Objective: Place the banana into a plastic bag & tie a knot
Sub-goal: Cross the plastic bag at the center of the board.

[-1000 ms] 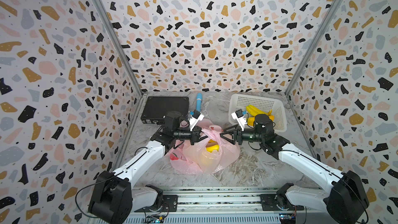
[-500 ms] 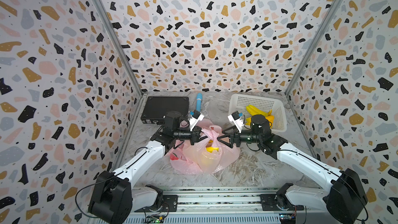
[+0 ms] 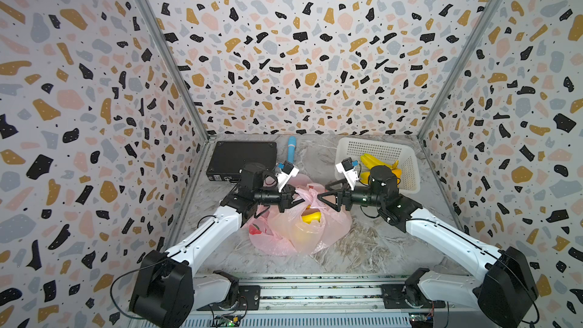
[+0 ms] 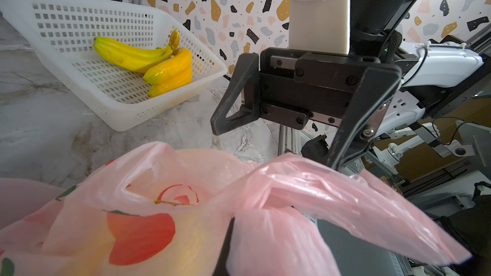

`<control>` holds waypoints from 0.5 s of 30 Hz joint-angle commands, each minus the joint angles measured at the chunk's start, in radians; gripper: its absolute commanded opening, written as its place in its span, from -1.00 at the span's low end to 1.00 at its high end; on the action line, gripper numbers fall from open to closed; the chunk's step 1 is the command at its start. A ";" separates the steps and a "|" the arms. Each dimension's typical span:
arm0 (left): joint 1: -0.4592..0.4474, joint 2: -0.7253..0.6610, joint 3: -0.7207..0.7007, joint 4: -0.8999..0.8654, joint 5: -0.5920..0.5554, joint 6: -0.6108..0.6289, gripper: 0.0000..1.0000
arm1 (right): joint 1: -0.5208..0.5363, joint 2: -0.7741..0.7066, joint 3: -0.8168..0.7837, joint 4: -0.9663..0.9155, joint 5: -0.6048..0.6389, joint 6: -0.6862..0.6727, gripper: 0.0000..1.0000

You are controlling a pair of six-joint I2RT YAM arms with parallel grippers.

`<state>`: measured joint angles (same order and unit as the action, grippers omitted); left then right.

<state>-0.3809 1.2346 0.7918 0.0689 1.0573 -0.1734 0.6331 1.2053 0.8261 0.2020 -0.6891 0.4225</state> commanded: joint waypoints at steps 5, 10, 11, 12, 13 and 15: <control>0.004 0.006 0.010 0.022 0.018 0.010 -1.00 | 0.034 0.013 0.023 0.001 -0.032 -0.035 0.68; 0.004 0.006 0.011 0.025 0.017 0.008 -1.00 | 0.040 0.037 0.027 -0.015 -0.033 -0.052 0.66; 0.004 0.006 0.010 0.024 0.017 0.008 -1.00 | 0.040 0.041 0.027 -0.016 -0.030 -0.054 0.66; 0.003 0.005 0.008 0.024 0.017 0.008 -1.00 | 0.042 0.046 0.031 -0.021 -0.029 -0.062 0.66; 0.004 0.005 0.009 0.023 0.017 0.008 -1.00 | 0.043 0.053 0.034 -0.030 -0.030 -0.069 0.65; 0.004 0.003 0.009 0.022 0.017 0.008 -1.00 | 0.046 0.064 0.042 -0.047 -0.022 -0.082 0.65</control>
<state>-0.3809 1.2377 0.7918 0.0689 1.0573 -0.1730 0.6716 1.2644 0.8261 0.1837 -0.7109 0.3748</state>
